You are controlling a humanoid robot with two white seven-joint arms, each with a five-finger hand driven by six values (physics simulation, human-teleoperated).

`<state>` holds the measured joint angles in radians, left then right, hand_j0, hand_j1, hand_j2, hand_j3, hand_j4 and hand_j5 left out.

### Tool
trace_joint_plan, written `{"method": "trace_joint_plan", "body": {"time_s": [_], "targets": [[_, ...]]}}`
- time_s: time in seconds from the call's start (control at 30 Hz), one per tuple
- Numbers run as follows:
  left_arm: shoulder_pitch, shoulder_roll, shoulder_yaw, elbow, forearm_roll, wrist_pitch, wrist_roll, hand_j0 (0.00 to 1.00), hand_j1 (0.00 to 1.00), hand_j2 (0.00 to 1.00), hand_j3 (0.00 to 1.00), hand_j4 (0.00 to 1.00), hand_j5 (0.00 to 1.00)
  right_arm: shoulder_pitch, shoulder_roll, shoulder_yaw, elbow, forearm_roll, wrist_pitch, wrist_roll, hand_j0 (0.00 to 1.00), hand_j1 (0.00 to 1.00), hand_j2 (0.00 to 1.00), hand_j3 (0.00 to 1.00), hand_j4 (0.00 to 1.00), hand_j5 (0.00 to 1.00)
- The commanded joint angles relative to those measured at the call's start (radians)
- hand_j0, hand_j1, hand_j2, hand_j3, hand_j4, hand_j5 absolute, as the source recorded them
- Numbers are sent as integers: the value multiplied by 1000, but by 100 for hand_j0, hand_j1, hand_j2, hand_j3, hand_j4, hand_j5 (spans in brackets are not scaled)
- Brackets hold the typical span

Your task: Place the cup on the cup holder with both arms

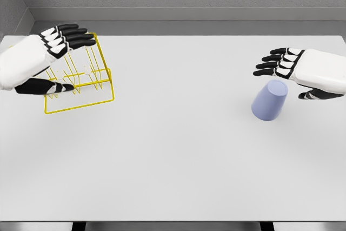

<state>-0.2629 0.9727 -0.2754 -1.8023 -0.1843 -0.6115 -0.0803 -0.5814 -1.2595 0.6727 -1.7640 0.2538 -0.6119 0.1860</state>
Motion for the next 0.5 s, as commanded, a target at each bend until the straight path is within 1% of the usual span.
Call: {"method": "trace_joint_plan", "body": {"time_s": [0.0,0.07,0.1,0.17,0.23,0.27,0.3,0.33,0.4,0.43,0.47], "targets": [[-10,-51,-123,0,104,1,5,100,100,100,100,100,100,3,-1,-1,-2,-8,1,0,100,100,100,100,100,100],[-56,-74,-205,0,203,1,7,100,100,100,100,100,100,9,-11,-1,-3,-11,1,-5,100,100,100,100,100,100],[-70,-74,-249,0,229,1,8,100,100,100,100,100,100,31,-20,4,-3,-1,1,-5,100,100,100,100,100,100],[-73,-74,-288,0,246,1,8,100,100,100,100,100,100,55,-15,4,-2,10,1,-11,100,100,100,100,100,100],[-76,-74,-304,0,263,1,8,100,100,100,100,100,100,40,-1,-1,27,7,1,-7,100,100,100,100,100,100],[-78,-72,-323,0,284,1,8,100,100,100,100,100,100,14,12,1,73,5,1,-2,100,100,100,100,100,100],[-79,-66,-344,0,299,1,8,100,100,100,100,100,100,-18,46,1,81,16,1,36,100,100,100,100,100,100],[-79,-60,-358,0,309,1,8,100,100,100,100,100,100,-35,57,1,80,18,1,105,100,100,100,100,100,100],[-81,-43,-375,0,312,1,10,100,100,100,100,100,100,-67,89,1,83,41,1,182,100,100,100,100,100,100],[-81,-29,-401,0,330,1,10,100,100,100,100,100,100,-90,109,2,84,71,1,187,100,100,100,100,100,100],[-81,-26,-410,0,333,1,10,100,100,100,100,100,100,-100,112,2,83,85,1,188,100,100,100,100,100,100]]}}
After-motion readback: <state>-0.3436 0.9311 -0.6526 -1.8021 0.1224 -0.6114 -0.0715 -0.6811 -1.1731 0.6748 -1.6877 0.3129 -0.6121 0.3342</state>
